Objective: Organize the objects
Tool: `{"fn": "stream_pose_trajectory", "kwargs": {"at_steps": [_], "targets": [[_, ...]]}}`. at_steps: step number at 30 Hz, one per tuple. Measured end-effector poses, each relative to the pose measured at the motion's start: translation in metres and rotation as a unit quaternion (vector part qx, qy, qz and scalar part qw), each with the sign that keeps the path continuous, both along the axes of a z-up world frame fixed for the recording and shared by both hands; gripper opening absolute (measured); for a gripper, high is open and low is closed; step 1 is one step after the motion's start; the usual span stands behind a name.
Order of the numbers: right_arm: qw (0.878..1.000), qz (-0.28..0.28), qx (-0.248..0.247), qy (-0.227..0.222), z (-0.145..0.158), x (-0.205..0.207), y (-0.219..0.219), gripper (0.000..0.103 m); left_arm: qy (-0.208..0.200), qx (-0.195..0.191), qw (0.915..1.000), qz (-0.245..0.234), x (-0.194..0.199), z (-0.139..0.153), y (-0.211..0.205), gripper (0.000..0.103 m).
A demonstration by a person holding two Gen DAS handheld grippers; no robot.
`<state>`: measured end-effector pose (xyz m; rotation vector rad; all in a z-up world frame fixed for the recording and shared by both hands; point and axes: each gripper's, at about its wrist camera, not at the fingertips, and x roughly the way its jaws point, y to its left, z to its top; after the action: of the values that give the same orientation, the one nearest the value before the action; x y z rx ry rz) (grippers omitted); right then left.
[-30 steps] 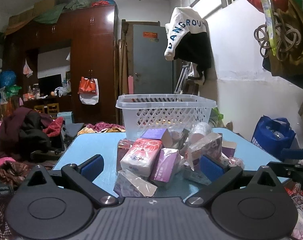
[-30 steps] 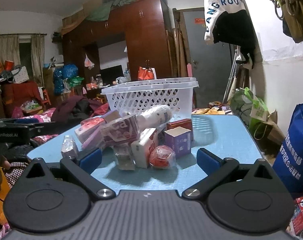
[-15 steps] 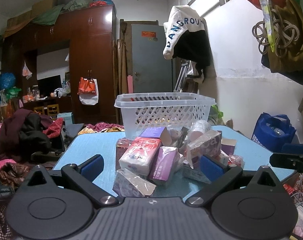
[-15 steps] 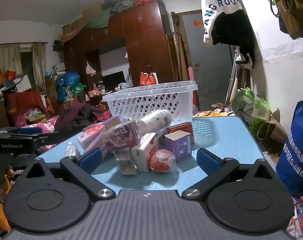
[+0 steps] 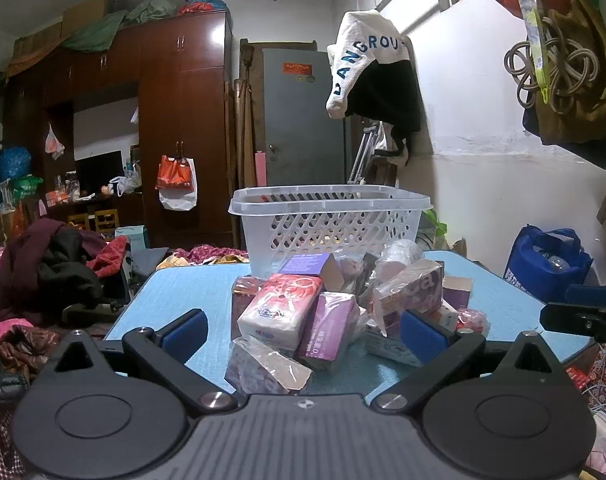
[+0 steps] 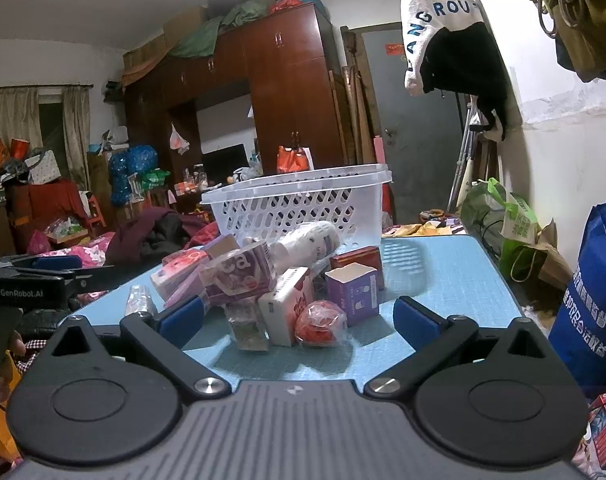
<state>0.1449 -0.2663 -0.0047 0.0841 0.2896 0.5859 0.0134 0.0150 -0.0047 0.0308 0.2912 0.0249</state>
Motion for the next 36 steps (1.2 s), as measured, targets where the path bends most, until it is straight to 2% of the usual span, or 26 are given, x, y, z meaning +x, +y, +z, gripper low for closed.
{"fn": "stream_pose_trajectory", "kwargs": {"at_steps": [36], "targets": [[1.0, 0.01, 0.002, 0.01, -0.0041, 0.0015, -0.0012, 0.103, 0.005, -0.005, 1.0, -0.004, 0.0002, -0.0059, -0.0017, 0.103]]}}
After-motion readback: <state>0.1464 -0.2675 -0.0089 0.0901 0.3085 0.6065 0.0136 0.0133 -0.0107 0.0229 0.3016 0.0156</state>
